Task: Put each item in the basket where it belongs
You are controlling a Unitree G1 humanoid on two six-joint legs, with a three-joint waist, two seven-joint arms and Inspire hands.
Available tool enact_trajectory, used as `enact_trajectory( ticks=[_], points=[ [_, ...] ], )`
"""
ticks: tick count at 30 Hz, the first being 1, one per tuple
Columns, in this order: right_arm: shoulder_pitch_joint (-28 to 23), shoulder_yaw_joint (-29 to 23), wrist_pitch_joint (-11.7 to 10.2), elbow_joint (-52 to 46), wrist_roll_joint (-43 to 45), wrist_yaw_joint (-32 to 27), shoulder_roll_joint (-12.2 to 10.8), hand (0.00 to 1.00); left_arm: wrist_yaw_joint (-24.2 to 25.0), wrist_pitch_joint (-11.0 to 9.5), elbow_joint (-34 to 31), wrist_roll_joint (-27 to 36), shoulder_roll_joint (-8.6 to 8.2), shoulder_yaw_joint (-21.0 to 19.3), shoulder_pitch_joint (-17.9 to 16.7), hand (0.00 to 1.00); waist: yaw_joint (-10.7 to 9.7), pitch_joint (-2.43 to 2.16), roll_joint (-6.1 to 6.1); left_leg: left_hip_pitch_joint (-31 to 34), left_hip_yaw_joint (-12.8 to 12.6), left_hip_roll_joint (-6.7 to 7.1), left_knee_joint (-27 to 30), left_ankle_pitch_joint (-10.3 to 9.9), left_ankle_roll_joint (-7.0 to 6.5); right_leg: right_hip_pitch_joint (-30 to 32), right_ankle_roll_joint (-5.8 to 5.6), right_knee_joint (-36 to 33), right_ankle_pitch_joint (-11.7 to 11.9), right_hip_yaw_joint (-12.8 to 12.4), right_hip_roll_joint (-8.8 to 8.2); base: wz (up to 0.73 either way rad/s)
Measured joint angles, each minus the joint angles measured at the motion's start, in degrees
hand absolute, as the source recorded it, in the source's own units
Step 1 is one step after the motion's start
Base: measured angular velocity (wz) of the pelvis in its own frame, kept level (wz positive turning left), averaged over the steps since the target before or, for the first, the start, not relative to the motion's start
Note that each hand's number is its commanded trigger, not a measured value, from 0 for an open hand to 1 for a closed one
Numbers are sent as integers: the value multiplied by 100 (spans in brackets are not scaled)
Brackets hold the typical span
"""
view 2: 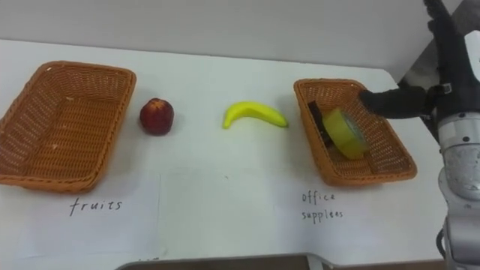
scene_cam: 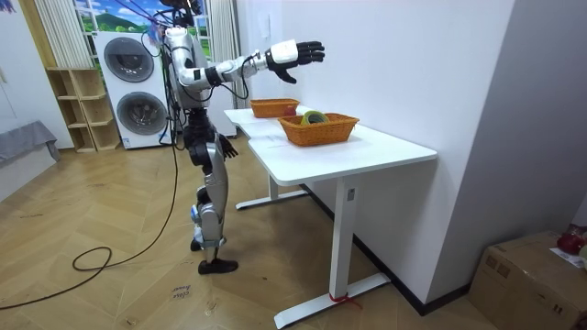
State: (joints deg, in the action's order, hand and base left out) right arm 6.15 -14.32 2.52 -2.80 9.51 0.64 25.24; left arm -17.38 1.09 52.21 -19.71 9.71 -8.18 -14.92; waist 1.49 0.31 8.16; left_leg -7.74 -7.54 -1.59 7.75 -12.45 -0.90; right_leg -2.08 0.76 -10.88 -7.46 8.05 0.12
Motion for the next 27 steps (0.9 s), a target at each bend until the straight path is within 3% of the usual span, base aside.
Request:
enact_trajectory(
  ticks=[9, 16, 24, 27],
  points=[
    [270, 29, 8, -22, -79, 132, 0, 0, 58, 144, 65, -12, 3, 2, -82, 0, 62, 3, 32, 51, 118, 7, -1, 0, -1, 6, -1, 21, 0, 98, -13, 6],
    [624, 437, 123, 27, -276, 412, -1, 0, 145, 151, 57, -11, 7, 58, 41, 0, 51, -2, 51, 104, 174, 6, 6, 0, 0, 18, -1, 38, 0, 162, -18, 4],
    [1270, 900, 126, 444, -311, 765, 0, 0, 172, 147, 54, -25, 25, 163, 178, 0, 234, -34, 126, 206, 251, 15, 110, 2, -2, 65, -1, 37, 0, 258, -40, 4],
    [1306, 929, 126, 497, -319, 880, 1, 0, 185, 149, 56, -16, 32, 161, 221, 0, 350, -22, 139, 215, 304, 23, 134, 2, -4, 47, -1, 38, 0, 314, -61, 12]
  ],
)
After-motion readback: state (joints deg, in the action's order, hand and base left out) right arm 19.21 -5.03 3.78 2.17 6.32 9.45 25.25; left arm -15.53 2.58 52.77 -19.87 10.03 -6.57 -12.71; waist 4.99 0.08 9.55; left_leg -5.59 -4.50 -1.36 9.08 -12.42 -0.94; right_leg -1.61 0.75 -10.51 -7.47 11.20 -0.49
